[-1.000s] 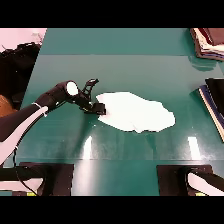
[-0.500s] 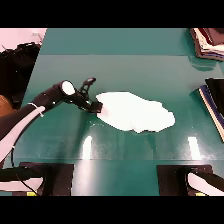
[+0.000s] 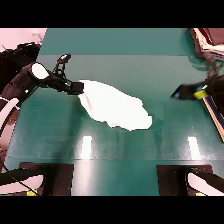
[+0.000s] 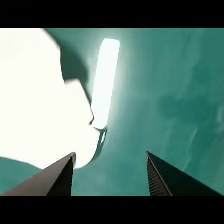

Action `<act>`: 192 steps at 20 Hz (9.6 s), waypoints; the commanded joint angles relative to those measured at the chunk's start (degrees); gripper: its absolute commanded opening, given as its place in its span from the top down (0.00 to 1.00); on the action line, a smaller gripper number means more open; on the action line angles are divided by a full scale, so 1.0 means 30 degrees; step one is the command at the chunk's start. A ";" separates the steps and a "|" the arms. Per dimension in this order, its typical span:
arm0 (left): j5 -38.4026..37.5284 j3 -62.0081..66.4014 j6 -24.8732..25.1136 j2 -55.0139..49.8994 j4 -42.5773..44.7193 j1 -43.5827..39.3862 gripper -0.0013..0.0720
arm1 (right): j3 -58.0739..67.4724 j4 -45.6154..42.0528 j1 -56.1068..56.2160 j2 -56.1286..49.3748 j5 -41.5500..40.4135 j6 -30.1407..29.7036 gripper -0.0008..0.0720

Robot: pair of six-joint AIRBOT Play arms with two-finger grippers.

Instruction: Fold the shirts.

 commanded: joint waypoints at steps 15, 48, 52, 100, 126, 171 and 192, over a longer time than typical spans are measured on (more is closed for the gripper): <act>0.0022 0.0131 -0.0015 0.0087 0.0138 0.0219 0.95 | -0.4473 0.4707 0.3861 -0.4903 -0.7919 -0.1217 0.97; 0.3861 0.8364 0.0634 1.0739 0.8626 0.0219 0.95 | 0.8648 -0.1632 -0.0809 0.6499 -0.8998 -0.1800 0.97; 0.3898 0.9078 0.0634 1.2480 0.8531 0.0219 0.95 | 0.9471 -0.3395 -0.0845 0.7628 -0.8969 -0.1785 0.97; 0.2346 0.4262 -0.1763 -0.3483 0.5136 0.0262 0.20 | 0.9326 -0.4189 0.0627 -0.8204 -0.5122 0.0699 0.95; -0.3971 -0.2368 -0.0350 -0.2681 0.0692 0.1887 0.95 | -0.0692 -0.0903 -0.4197 0.0648 -0.1268 -0.0044 0.48; -0.1341 1.8156 -0.2382 1.0316 0.2623 0.1923 0.95 | 1.5373 -0.1814 -0.7541 0.7118 -0.3475 -0.0044 0.97; 0.0954 0.9996 -0.1370 -0.5945 0.3053 0.1923 0.95 | 1.6116 -0.1705 -0.3024 -1.2590 0.0976 0.1173 0.97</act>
